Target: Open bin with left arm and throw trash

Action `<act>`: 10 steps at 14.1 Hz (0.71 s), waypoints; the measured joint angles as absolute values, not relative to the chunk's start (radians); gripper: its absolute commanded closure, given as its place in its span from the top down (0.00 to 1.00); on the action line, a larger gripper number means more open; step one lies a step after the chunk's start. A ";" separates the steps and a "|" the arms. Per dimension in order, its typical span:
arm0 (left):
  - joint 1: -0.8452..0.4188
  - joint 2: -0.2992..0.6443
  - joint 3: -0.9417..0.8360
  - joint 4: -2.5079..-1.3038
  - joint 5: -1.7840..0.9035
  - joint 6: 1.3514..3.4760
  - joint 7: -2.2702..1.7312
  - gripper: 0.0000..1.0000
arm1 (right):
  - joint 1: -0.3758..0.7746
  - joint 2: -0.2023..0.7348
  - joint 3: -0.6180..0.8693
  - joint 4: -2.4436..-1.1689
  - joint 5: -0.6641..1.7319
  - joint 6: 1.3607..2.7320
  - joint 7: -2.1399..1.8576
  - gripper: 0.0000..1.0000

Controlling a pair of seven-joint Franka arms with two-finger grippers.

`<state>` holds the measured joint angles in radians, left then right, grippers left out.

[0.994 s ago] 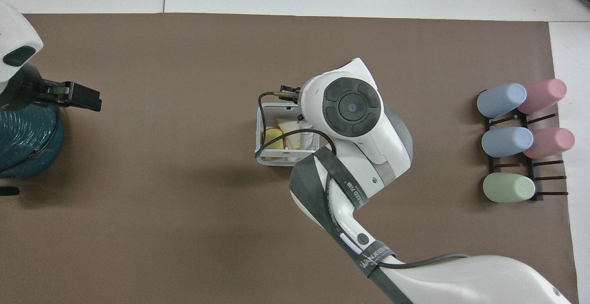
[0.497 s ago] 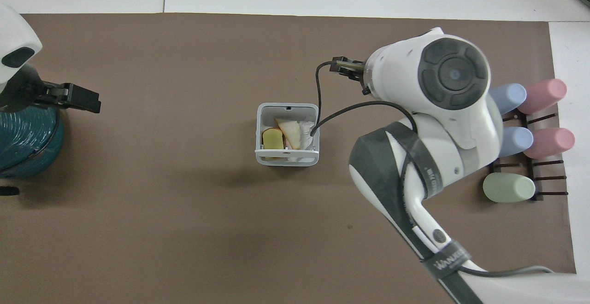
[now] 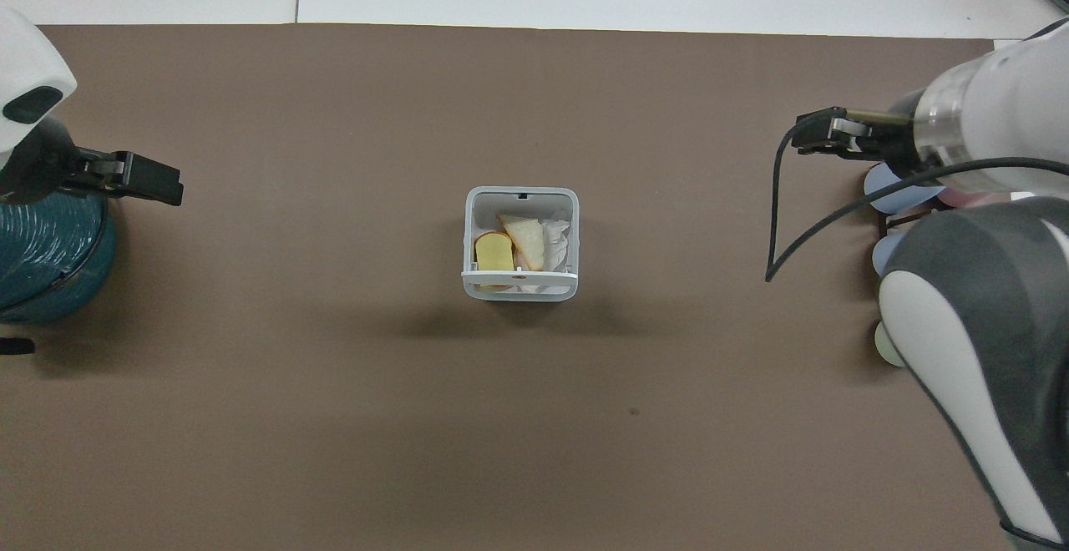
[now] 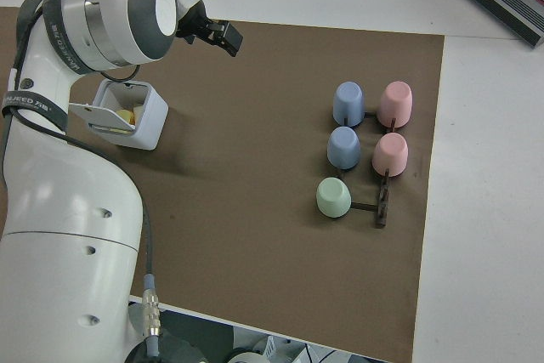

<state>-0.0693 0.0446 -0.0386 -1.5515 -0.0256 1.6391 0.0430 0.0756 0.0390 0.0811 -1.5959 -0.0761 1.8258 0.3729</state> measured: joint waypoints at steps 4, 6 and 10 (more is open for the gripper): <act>-0.069 0.045 -0.039 -1.552 -0.026 1.639 0.043 1.00 | 0.042 0.029 0.077 -1.568 -0.063 1.712 0.281 1.00; -0.069 0.044 -0.039 -1.552 -0.026 1.639 0.043 1.00 | 0.031 0.023 0.076 -1.570 -0.062 1.649 0.251 1.00; -0.069 0.044 -0.039 -1.552 -0.026 1.639 0.043 1.00 | 0.030 0.009 0.074 -1.588 -0.061 1.619 0.243 1.00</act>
